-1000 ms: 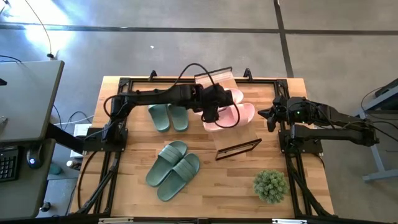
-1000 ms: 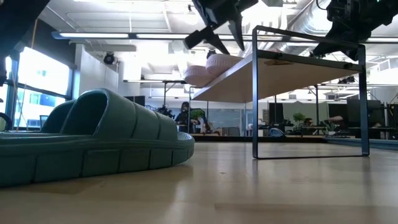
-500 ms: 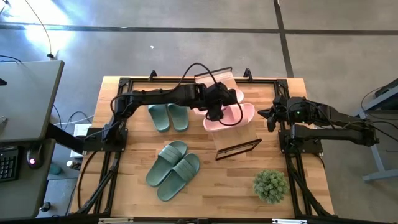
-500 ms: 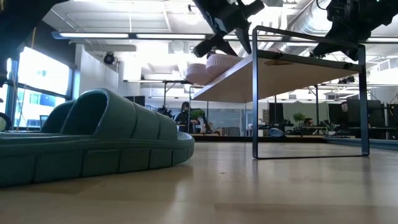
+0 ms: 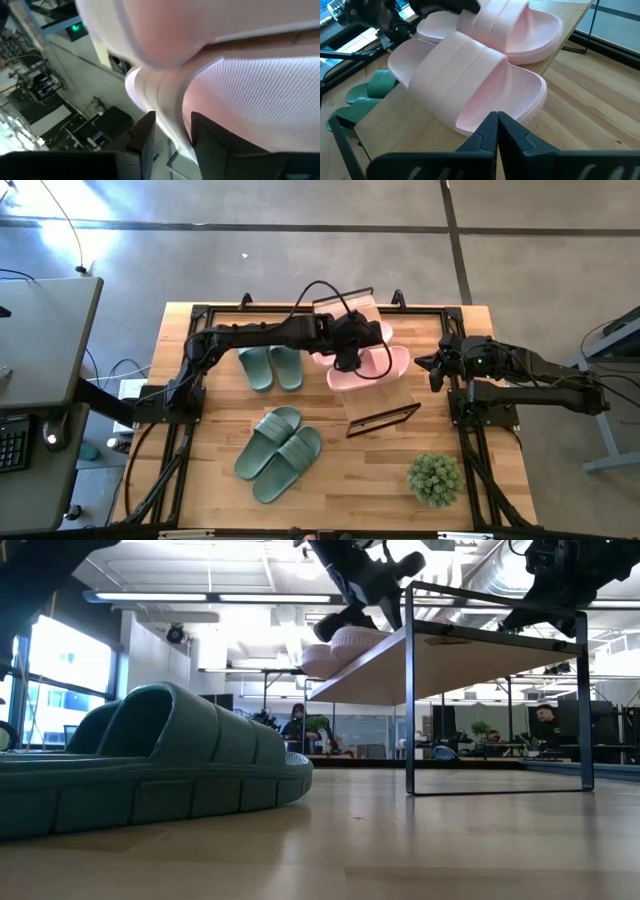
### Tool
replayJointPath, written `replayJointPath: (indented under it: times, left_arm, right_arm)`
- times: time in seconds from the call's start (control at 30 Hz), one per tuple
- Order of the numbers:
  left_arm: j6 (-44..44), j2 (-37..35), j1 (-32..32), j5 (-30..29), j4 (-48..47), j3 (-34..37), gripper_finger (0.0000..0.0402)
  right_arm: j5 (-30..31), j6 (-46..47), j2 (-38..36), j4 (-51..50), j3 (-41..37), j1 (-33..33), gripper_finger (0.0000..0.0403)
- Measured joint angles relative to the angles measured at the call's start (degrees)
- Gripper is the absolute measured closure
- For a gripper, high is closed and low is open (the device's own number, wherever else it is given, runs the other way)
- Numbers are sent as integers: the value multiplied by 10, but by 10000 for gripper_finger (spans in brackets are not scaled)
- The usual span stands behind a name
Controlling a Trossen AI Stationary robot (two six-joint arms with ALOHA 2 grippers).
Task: Pick and place slides into the shelf
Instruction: Adjust the pink slides
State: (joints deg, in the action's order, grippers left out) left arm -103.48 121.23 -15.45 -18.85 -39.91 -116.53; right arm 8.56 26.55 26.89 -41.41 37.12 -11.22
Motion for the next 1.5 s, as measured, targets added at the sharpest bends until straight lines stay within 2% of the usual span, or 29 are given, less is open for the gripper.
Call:
replayJointPath:
  times: [0.17,0.33,0.47,0.57,0.8,0.97,1.5]
  left_arm:
    - [-16,0,-7,3,5,0,339]
    - [-22,0,-12,31,3,0,394]
    - [-42,0,-12,42,10,0,384]
    - [-58,0,-11,48,22,0,392]
    - [-42,0,-11,69,41,0,389]
    - [-30,0,-11,70,41,0,398]
    - [-27,0,-11,64,40,0,376]
  right_arm:
    - [0,-2,0,-1,0,0,403]
    - [0,-7,0,-1,0,0,403]
    - [0,-7,0,-1,0,0,403]
    - [0,-7,0,-1,0,0,403]
    - [1,-7,0,-1,0,0,403]
    - [2,-7,0,-1,0,0,403]
    - [2,-7,0,-1,0,0,403]
